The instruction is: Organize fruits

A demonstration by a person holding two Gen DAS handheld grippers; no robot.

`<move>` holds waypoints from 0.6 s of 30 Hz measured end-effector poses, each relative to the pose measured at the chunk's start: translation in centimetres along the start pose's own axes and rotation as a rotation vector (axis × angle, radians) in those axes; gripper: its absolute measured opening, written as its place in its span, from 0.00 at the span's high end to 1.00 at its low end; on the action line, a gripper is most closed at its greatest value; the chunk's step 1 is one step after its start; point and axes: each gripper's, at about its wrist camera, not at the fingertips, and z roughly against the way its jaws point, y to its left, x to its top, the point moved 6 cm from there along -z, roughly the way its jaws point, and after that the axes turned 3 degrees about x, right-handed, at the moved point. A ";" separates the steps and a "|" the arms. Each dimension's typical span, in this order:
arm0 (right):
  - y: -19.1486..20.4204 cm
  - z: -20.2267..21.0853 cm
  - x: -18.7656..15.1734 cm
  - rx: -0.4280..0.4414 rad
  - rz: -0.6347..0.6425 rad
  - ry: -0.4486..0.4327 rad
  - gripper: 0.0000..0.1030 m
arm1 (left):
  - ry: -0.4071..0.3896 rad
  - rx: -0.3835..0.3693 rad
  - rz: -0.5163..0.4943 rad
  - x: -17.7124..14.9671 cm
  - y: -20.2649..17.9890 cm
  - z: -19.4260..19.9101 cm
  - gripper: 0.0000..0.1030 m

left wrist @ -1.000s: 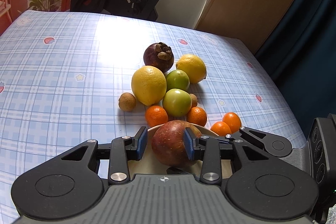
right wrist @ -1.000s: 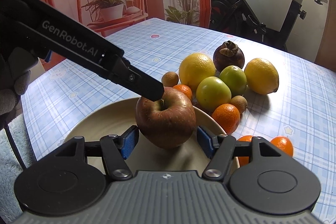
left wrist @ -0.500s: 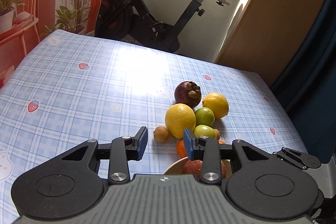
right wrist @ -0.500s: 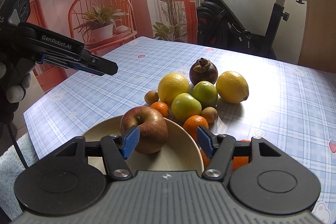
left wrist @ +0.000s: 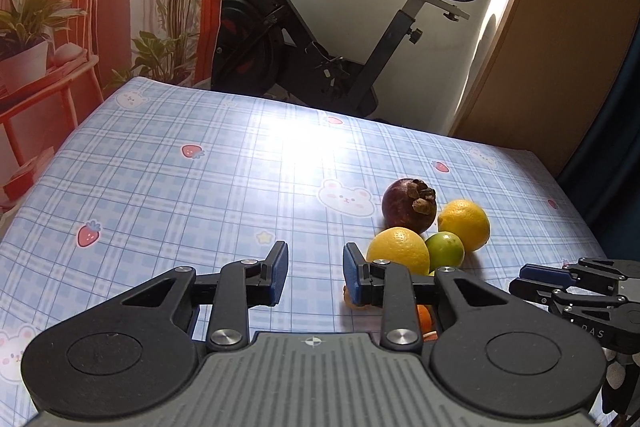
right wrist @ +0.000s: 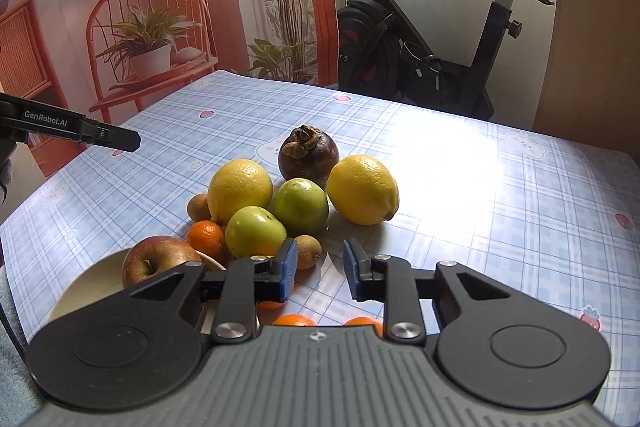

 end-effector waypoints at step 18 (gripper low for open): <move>-0.7 -3.9 0.2 0.132 -0.040 0.067 0.78 | 0.052 -0.023 0.004 -0.9 0.0 -3.3 0.72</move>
